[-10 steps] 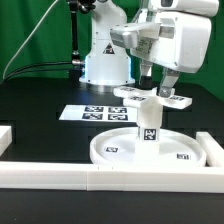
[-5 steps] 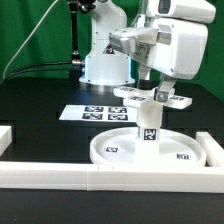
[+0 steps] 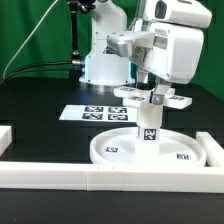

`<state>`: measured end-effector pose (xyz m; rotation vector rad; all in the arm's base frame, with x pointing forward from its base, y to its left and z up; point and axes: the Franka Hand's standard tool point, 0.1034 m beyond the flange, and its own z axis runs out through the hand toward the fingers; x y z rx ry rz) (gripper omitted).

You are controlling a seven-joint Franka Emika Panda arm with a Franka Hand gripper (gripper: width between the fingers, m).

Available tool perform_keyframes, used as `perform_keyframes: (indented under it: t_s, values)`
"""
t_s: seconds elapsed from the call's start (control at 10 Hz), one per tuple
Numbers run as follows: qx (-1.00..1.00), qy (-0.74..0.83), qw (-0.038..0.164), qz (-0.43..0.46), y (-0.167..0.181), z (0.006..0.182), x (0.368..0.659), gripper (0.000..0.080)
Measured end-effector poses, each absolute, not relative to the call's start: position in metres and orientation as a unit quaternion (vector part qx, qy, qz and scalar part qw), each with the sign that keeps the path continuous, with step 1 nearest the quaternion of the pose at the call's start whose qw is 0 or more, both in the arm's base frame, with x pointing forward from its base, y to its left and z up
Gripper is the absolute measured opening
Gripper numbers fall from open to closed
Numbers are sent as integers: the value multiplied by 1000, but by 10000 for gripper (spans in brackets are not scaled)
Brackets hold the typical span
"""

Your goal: Assemble round table

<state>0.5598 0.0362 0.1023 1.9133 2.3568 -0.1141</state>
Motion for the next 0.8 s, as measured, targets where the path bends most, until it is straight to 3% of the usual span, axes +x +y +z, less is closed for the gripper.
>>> perform_keyframes:
  t_s: [0.1,0.8]
  values:
    - [629,774,52,-37,36,102,560,444]
    - [762,645,55,-28,35,102,559,442]
